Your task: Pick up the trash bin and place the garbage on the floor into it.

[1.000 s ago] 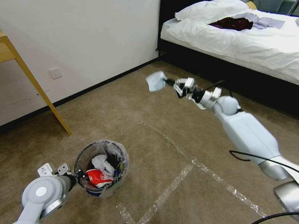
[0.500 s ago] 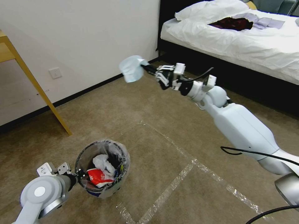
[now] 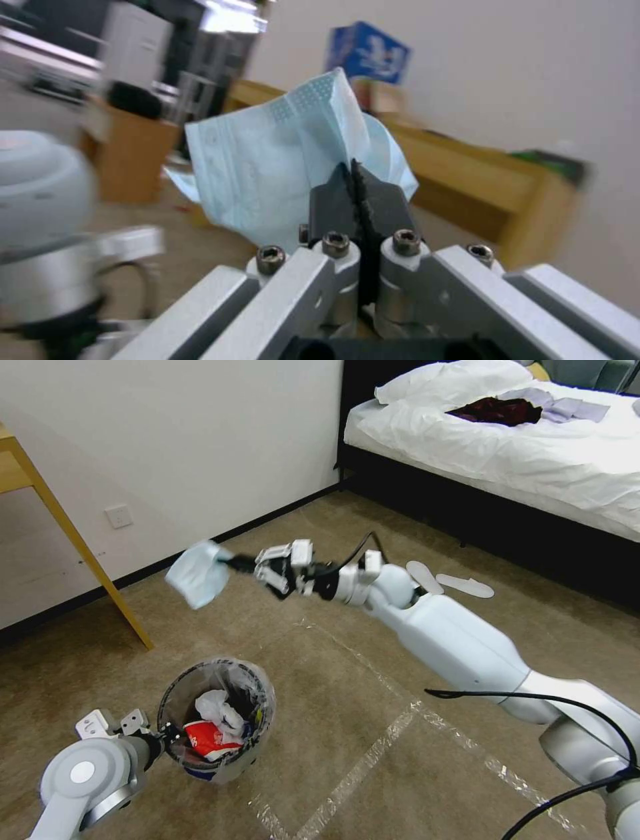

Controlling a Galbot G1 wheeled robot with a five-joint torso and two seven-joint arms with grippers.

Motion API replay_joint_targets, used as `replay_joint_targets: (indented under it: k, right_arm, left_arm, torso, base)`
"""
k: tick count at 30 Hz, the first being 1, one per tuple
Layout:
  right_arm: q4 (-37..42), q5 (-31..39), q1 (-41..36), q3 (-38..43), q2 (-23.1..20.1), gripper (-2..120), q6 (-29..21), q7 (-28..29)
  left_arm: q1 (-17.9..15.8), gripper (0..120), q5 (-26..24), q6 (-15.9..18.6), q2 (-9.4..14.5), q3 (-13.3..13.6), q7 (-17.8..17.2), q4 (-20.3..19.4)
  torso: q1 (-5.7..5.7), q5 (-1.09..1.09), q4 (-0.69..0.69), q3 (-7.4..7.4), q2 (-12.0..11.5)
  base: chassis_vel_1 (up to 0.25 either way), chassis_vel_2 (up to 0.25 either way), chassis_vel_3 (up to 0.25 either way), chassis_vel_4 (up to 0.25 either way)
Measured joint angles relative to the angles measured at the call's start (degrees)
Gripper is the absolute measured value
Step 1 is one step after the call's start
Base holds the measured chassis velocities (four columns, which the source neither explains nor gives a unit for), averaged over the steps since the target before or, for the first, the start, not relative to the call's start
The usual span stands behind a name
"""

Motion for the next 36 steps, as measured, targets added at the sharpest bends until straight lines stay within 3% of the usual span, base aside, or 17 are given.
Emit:
replay_joint_targets:
  k: [9,25,36]
  right_arm:
    - [-5.15,3.22,0.54,-4.20,1.91,0,-2.47,-13.63]
    - [-1.02,2.86,-1.32,-6.62,1.56,0,-2.75,-16.70]
    - [-7.92,-1.17,-2.47,-6.45,2.28,0,-0.51,-20.16]
  left_arm:
    - [-0.18,0,0.80,-0.01,-0.61,0.34,-0.05,0.63]
    - [-1.47,0,1.01,0.02,-0.81,1.28,-0.02,1.79]
    - [-0.52,0,0.89,0.02,-0.42,0.89,-0.40,0.50]
  torso:
    - [0.00,0.00,-0.01,0.00,0.00]
    - [0.00,0.01,0.00,0.00,0.00]
    - [0.00,0.01,0.00,0.00,0.00]
  base:
    - [0.000,0.000,0.000,0.000]
    - [0.000,0.000,0.000,0.000]
    - [0.000,0.000,0.000,0.000]
